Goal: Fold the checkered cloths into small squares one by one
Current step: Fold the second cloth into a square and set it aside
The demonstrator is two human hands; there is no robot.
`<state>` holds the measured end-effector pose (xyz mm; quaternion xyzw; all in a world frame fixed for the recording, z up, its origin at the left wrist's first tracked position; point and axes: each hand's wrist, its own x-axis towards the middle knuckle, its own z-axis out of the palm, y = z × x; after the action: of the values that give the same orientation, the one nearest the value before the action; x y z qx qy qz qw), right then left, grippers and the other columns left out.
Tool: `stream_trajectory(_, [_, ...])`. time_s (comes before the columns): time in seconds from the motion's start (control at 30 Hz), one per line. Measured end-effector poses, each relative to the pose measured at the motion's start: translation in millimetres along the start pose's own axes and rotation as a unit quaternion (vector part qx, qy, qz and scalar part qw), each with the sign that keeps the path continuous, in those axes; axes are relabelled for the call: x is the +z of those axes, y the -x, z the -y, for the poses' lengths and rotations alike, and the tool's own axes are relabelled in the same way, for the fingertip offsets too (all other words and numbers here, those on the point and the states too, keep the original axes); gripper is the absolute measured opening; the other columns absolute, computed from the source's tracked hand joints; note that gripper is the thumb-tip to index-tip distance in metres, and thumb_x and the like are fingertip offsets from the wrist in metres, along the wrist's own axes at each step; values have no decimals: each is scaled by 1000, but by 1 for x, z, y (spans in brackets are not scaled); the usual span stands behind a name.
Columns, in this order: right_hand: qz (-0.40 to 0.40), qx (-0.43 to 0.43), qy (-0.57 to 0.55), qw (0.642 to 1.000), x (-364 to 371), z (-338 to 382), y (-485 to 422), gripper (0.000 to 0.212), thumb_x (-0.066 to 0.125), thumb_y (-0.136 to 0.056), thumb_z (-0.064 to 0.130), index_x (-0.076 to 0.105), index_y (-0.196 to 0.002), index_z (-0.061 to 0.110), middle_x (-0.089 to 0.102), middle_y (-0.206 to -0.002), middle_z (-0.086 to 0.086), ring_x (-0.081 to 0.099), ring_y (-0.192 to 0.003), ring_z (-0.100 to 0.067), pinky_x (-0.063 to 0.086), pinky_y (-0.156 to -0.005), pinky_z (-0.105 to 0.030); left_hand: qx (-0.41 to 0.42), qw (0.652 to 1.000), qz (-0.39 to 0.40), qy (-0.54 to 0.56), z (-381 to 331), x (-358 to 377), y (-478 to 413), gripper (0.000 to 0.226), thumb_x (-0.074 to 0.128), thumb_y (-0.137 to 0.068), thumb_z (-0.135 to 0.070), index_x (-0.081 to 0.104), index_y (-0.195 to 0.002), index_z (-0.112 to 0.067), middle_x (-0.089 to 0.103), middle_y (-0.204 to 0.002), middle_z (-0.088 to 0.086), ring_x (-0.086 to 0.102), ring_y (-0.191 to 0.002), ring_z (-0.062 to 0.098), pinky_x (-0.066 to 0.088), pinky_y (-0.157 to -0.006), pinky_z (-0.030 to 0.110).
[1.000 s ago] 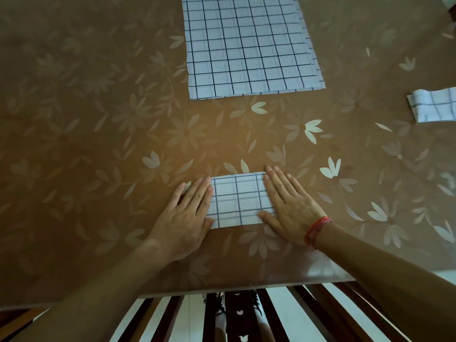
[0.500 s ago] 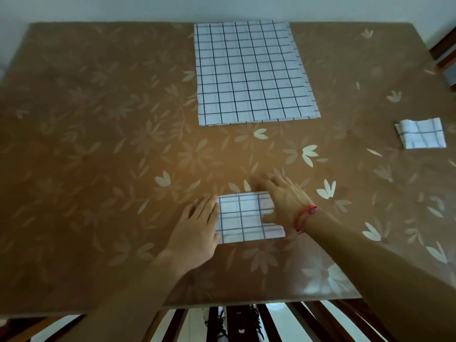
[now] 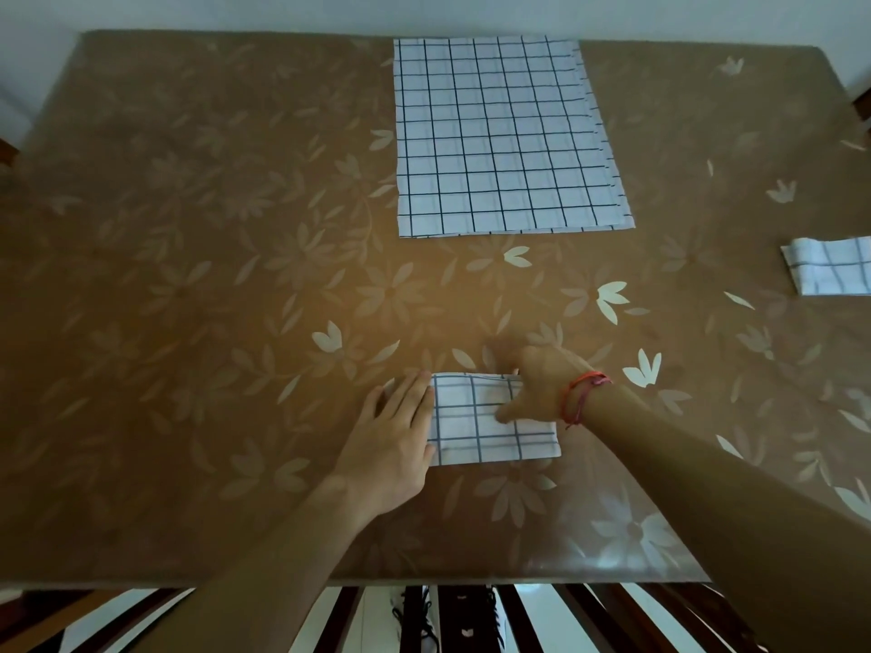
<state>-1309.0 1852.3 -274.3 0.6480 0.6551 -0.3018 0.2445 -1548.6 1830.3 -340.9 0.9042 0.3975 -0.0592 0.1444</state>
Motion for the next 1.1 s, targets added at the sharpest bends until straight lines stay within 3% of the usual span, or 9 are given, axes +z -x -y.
stream_trajectory(0.07, [-41, -2, -91, 995, 10, -3, -10, 37, 63, -83, 44, 66, -109, 17, 61, -116, -2, 58, -98, -20, 47, -75, -28, 0, 1000, 10, 8, 1, 1, -1, 69, 43, -98, -40, 20, -153, -6, 8, -164, 8, 1, -151, 21, 13, -121, 48])
stream_trajectory(0.17, [-110, -11, -147, 983, 17, -9, -22, 23, 63, -79, 30, 62, -69, 10, 60, -71, -6, 55, -68, -20, 39, -55, -25, 0, 1000, 14, 0, -1, -3, -4, 69, 44, -97, -41, 21, -153, -7, 8, -164, 7, 5, -151, 21, 14, -120, 47])
stream_trajectory(0.23, [-117, -17, -173, 978, 19, -12, -21, 26, 65, -80, 25, 60, -66, 5, 60, -66, -11, 51, -59, -18, 40, -52, -26, 3, 999, -11, 30, 0, -6, -6, 68, 55, -92, -39, 32, -147, -7, 17, -161, 8, 17, -148, 22, 21, -118, 44])
stream_trajectory(0.4, [-121, 48, -308, 943, 30, -23, -3, 16, 69, -82, 28, 66, -72, 16, 57, -62, 6, 53, -57, -7, 36, -49, -16, 0, 986, -119, 113, 0, -16, -4, 60, 72, -83, -20, 48, -136, -9, 39, -147, 8, 35, -138, 23, 32, -115, 37])
stream_trajectory(0.5, [-137, 105, -451, 876, 46, -24, 17, 12, 69, -83, 24, 72, -78, 14, 68, -72, 0, 64, -62, -11, 49, -49, -18, 42, 984, -128, 114, -12, -15, 10, 61, 72, -79, -16, 50, -136, -11, 45, -142, 4, 40, -134, 20, 33, -113, 34])
stream_trajectory(0.57, [-135, 147, -544, 815, 63, -21, 26, 10, 71, -81, 21, 72, -81, 11, 72, -78, -5, 69, -68, -18, 59, -59, -30, 56, 985, -119, 115, -23, -10, 19, 66, 75, -76, -17, 50, -136, -12, 48, -140, 2, 42, -132, 19, 36, -112, 34])
stream_trajectory(0.73, [-104, 199, -695, 683, 100, -5, 48, 16, 78, -72, 15, 74, -83, 4, 74, -84, -15, 72, -79, -33, 60, -71, -50, 47, 984, -137, 101, -40, 12, 30, 62, 83, -71, -25, 57, -126, -14, 57, -129, 2, 50, -122, 20, 45, -102, 40])
stream_trajectory(0.9, [-83, 198, -735, 643, 124, 8, 59, 11, 79, -70, 11, 74, -74, 3, 74, -88, -19, 70, -84, -39, 56, -77, -57, 42, 977, -206, 33, -49, 25, 35, 31, 63, -85, -26, 64, -114, -13, 61, -122, 6, 55, -114, 26, 42, -93, 39])
stream_trajectory(1.1, [-94, 163, -706, 683, 144, 11, 60, 5, 79, -62, 24, 77, -66, 22, 75, -83, -9, 72, -83, -32, 57, -80, -53, 66, 972, -225, 18, -47, 33, 41, 15, 62, -87, -19, 67, -100, -13, 67, -110, 1, 60, -107, 25, 42, -88, 40])
